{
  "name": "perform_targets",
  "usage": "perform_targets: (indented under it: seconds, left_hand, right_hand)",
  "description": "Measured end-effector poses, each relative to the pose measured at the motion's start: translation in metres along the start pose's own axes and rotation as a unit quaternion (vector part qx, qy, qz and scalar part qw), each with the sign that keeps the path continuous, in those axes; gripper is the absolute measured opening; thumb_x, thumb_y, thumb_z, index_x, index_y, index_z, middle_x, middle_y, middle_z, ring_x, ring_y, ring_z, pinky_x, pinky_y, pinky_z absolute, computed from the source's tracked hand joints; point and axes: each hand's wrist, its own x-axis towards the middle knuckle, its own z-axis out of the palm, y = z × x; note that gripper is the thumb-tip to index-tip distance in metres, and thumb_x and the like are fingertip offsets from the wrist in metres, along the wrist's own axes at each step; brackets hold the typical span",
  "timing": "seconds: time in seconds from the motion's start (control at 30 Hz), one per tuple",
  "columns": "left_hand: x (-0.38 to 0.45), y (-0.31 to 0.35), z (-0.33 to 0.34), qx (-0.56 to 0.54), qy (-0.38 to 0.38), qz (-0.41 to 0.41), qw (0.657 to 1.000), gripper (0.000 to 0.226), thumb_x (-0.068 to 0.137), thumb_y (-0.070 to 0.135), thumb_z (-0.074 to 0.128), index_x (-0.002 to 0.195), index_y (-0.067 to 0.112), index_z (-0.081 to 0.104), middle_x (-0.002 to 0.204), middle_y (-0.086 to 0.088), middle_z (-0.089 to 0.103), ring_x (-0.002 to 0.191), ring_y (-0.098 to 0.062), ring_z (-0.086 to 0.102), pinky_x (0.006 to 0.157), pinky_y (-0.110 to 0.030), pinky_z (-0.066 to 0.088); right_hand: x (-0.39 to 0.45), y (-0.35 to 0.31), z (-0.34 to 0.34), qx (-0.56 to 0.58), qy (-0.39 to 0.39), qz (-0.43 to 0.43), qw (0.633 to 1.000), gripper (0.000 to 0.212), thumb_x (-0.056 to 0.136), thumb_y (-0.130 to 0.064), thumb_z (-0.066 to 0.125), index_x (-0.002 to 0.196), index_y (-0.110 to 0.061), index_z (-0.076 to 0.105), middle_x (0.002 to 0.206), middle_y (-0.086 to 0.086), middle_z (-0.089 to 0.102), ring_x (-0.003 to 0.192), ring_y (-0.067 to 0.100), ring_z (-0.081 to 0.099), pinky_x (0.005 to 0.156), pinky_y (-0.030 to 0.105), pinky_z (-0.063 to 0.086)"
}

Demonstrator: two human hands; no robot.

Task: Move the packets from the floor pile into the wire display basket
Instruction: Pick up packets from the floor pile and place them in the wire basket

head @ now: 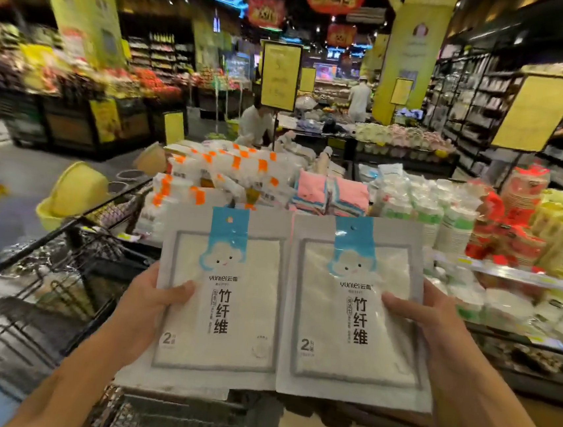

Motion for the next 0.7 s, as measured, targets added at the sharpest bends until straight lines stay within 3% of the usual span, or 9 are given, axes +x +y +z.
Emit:
perform_targets:
  seconds: [0.07,0.1,0.17,0.2,0.33,0.47,0.7]
  left_hand:
    - [-0.006,0.009,-0.040,0.008,0.033,0.009,0.999,0.104,0.031,0.037,0.104,0.120,0.006,0.062,0.107,-0.021,0.076,0.089,-0.038,0.076,0.061,-0.042,0.063]
    - [-0.008,0.013,-0.062,0.014,0.050,0.014,0.999,0.086,0.046,0.029,0.100,0.120,0.005,0.062,0.105,-0.020,0.076,0.087,-0.037,0.076,0.060,-0.041,0.063]
    - [-0.012,0.022,-0.105,0.016,0.077,0.020,0.997,0.048,0.076,0.010,0.077,0.121,0.003,0.062,0.105,-0.020,0.076,0.086,-0.036,0.076,0.059,-0.039,0.062]
    - [-0.014,0.025,-0.127,0.017,0.088,0.019,0.996,0.040,0.082,0.005,0.068,0.122,0.002,0.062,0.108,-0.021,0.075,0.089,-0.037,0.076,0.062,-0.040,0.063]
    - [-0.022,0.030,-0.201,0.011,0.116,0.013,0.993,0.041,0.083,0.002,0.065,0.124,0.004,0.062,0.115,-0.022,0.073,0.098,-0.041,0.074,0.073,-0.048,0.064]
    - [-0.025,0.027,-0.255,0.005,0.149,-0.004,0.989,0.042,0.088,-0.002,0.063,0.129,0.004,0.058,0.116,-0.022,0.073,0.100,-0.043,0.073,0.073,-0.047,0.064]
    - [-0.004,0.004,-0.306,0.005,0.195,-0.025,0.980,0.041,0.087,-0.004,0.063,0.127,0.003,0.058,0.116,-0.024,0.073,0.098,-0.042,0.073,0.071,-0.045,0.064]
  right_hand:
    - [0.012,0.012,0.044,-0.007,-0.013,0.004,1.000,0.038,0.089,0.007,0.065,0.124,-0.005,0.062,0.103,0.023,0.077,0.086,0.040,0.077,0.061,0.040,0.064]
    - [0.018,0.019,0.066,-0.006,-0.020,0.006,1.000,0.035,0.088,0.009,0.065,0.121,-0.004,0.063,0.100,0.023,0.077,0.081,0.038,0.077,0.058,0.038,0.063]
    - [0.030,0.032,0.108,-0.005,-0.040,0.011,0.999,0.035,0.088,0.011,0.063,0.120,-0.003,0.063,0.098,0.024,0.077,0.078,0.038,0.077,0.056,0.038,0.062]
    - [0.036,0.039,0.129,-0.008,-0.055,0.015,0.998,0.037,0.088,0.010,0.063,0.123,-0.003,0.062,0.101,0.024,0.077,0.081,0.039,0.077,0.058,0.039,0.063]
    - [0.058,0.072,0.193,-0.003,-0.099,0.031,0.995,0.047,0.082,0.004,0.066,0.128,-0.005,0.060,0.111,0.026,0.074,0.094,0.046,0.074,0.069,0.049,0.065]
    - [0.076,0.104,0.235,-0.001,-0.118,0.058,0.991,0.051,0.078,-0.001,0.069,0.128,-0.005,0.061,0.115,0.027,0.073,0.099,0.048,0.072,0.076,0.056,0.063]
    - [0.123,0.147,0.276,0.006,-0.140,0.106,0.984,0.047,0.084,0.004,0.065,0.129,-0.008,0.061,0.114,0.024,0.074,0.097,0.045,0.074,0.069,0.050,0.064]
